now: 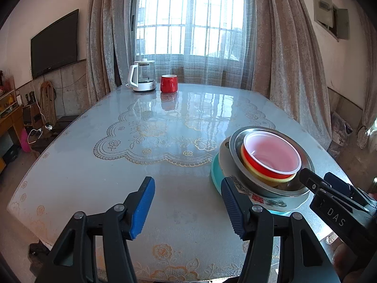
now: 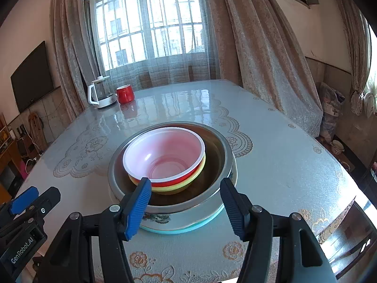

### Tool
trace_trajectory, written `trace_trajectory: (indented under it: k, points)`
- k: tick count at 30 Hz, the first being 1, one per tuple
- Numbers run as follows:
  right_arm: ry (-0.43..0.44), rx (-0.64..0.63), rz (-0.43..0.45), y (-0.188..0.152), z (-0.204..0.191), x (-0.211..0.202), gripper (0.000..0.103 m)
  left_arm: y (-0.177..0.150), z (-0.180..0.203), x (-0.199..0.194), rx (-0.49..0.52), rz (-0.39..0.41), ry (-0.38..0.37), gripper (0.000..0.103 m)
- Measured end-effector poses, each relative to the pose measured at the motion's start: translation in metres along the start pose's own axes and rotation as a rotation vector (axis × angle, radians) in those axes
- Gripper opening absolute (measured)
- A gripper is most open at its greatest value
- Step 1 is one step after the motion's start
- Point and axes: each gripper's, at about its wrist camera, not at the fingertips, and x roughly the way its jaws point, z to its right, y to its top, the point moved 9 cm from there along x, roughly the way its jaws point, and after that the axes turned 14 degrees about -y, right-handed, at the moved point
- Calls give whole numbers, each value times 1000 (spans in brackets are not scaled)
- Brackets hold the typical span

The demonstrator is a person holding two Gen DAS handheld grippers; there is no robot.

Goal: Organize plates and bowls

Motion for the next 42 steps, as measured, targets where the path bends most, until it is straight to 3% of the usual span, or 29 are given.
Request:
trace_trajectory:
  k: [13, 17, 42]
  points:
    - [7, -6, 6, 1, -1, -3, 62, 4, 9, -1, 33, 3, -8, 70]
    - [6, -5, 9, 3, -1, -3, 62, 4, 12, -1, 40, 3, -13, 76]
    - [10, 0, -1, 1, -2, 0, 62, 7, 17, -3, 62, 6, -5, 81]
